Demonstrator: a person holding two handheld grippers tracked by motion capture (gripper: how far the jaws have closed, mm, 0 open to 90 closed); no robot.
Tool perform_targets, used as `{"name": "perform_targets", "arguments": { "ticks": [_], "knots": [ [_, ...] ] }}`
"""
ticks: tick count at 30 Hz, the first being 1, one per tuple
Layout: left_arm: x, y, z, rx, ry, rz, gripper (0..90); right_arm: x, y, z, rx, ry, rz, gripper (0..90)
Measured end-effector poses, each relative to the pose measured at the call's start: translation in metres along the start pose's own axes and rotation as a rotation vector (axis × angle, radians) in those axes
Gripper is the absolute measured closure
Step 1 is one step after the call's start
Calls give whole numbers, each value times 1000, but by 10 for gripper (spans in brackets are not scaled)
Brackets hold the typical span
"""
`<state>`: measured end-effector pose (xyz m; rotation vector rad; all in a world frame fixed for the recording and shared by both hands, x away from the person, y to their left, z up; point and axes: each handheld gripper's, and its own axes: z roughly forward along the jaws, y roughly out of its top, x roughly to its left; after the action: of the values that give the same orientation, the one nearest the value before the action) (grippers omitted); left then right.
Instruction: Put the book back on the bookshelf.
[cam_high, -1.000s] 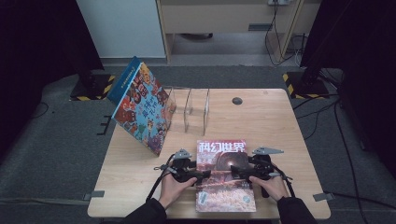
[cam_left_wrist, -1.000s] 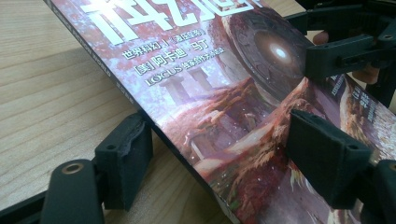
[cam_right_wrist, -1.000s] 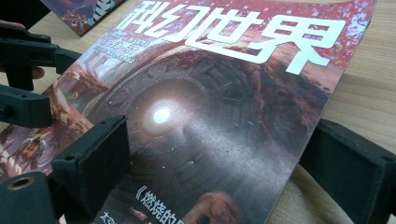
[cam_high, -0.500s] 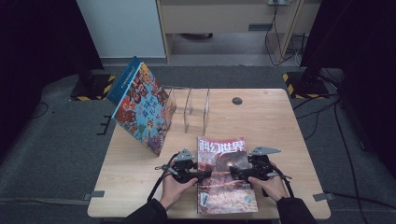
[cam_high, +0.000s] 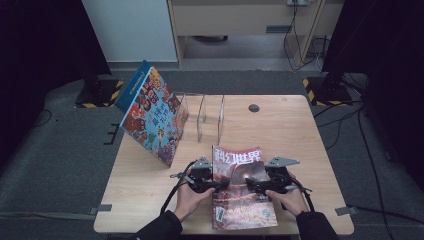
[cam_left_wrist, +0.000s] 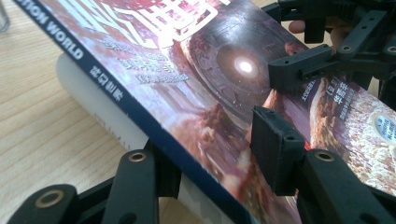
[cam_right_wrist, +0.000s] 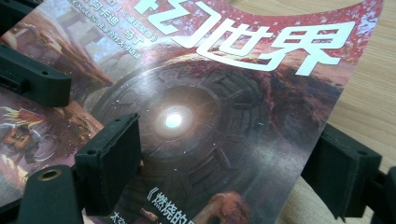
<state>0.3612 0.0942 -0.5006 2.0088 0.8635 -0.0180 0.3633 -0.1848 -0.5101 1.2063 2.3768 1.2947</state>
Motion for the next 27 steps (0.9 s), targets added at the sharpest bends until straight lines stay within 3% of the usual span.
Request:
{"name": "perform_targets", "arguments": {
  "ticks": [8, 15, 27],
  "knots": [
    [0, 2, 0, 12, -22, -35, 619, -2, 0, 0, 3, 4, 8, 169],
    [-6, 8, -4, 16, -11, -34, 666, -3, 0, -1, 7, 10, 30, 163],
    [-17, 16, -17, -49, -11, -26, 730, -7, 0, -7, -28, 31, 59, 144]
  ]
}}
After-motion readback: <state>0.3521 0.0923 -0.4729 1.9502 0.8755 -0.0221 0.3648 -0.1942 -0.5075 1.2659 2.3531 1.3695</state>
